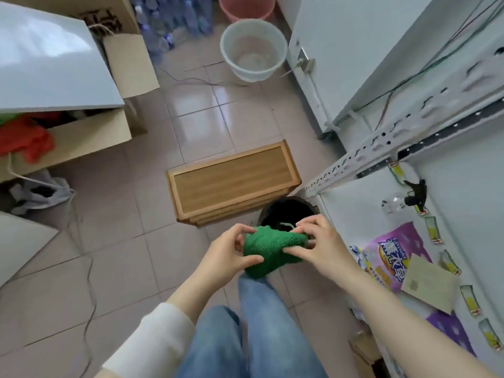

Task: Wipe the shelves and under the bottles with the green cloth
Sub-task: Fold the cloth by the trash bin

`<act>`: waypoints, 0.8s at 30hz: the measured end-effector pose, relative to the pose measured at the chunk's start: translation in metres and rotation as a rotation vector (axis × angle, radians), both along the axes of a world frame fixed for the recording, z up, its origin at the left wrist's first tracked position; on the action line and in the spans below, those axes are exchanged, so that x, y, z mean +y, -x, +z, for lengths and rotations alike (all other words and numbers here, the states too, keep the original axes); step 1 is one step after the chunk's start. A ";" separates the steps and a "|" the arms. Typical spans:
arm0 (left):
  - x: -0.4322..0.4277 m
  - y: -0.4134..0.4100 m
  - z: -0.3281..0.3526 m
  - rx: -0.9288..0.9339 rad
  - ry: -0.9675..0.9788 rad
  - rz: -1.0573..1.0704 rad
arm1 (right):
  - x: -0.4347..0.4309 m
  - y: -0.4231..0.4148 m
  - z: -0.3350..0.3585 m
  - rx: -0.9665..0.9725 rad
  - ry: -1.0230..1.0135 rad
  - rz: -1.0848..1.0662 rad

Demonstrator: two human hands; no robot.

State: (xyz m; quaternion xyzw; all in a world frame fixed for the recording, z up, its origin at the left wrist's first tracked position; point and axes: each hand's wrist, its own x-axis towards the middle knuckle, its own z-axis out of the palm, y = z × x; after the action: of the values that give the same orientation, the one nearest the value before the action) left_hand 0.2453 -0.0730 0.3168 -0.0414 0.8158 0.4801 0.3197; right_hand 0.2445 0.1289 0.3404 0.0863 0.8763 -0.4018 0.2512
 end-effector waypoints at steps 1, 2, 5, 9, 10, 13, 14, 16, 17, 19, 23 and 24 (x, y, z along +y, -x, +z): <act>0.003 0.016 -0.011 -0.013 0.005 -0.005 | 0.004 0.017 -0.007 -0.042 0.043 0.017; 0.005 0.032 -0.022 -0.012 0.015 -0.005 | 0.008 0.034 -0.014 -0.090 0.065 0.044; 0.008 0.076 -0.048 0.026 -0.012 -0.002 | 0.019 0.082 -0.034 -0.225 0.087 0.052; 0.014 0.124 -0.090 -0.150 -0.229 0.139 | 0.026 0.132 -0.086 -0.312 0.196 -0.147; 0.020 0.135 -0.105 -0.205 -0.278 0.210 | 0.027 0.143 -0.102 -0.327 0.244 -0.192; 0.041 0.164 -0.158 -0.333 -0.340 0.401 | 0.035 0.170 -0.160 -0.373 0.315 -0.347; 0.048 0.172 -0.175 -0.364 -0.339 0.440 | 0.038 0.176 -0.177 -0.385 0.322 -0.392; 0.062 0.188 -0.210 -0.400 -0.319 0.474 | 0.043 0.190 -0.209 -0.379 0.284 -0.472; 0.069 0.195 -0.228 -0.410 -0.300 0.474 | 0.047 0.196 -0.225 -0.367 0.253 -0.498; 0.083 0.210 -0.266 -0.417 -0.248 0.477 | 0.056 0.209 -0.262 -0.347 0.186 -0.538; 0.112 0.225 -0.329 -0.408 -0.122 0.502 | 0.073 0.235 -0.328 -0.268 0.039 -0.521; 0.119 0.226 -0.338 -0.391 -0.085 0.498 | 0.076 0.239 -0.340 -0.247 -0.008 -0.497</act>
State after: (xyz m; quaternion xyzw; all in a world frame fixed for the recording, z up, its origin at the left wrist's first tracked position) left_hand 0.0196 0.0457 -0.0217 -0.3182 0.6829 0.5601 0.3446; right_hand 0.0053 0.2050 0.0000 0.3478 0.7926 -0.4343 0.2494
